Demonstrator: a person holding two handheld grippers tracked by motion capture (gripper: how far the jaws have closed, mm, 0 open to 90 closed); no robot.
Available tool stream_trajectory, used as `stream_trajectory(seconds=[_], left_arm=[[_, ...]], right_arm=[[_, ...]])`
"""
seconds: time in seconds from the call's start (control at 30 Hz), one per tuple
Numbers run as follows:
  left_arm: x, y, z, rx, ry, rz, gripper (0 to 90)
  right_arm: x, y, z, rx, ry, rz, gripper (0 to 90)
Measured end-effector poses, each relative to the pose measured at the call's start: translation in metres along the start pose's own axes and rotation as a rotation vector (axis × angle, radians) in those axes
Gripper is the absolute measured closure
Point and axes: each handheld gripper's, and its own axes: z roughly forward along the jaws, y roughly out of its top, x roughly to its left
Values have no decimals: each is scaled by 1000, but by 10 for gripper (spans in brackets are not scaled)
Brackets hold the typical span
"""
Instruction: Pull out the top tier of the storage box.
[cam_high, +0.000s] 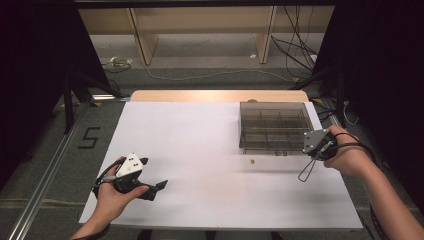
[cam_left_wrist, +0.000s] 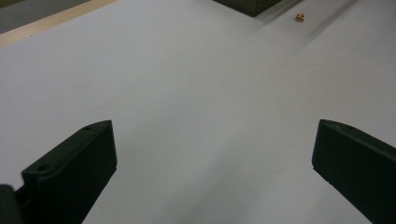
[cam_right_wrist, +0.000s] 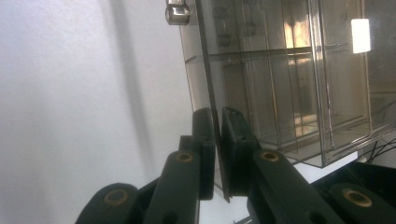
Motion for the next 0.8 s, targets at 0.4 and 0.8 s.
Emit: stream_trajectory(seconds=[0.4,0.8], left_arm=[[0,0,0,-1,0,-1,0],[0,0,0,-1,0,-1,0]], right_arm=[[3,-1,-1,-4,-2,-10,854],[6,-3,-2,-14,-7,-15,855]])
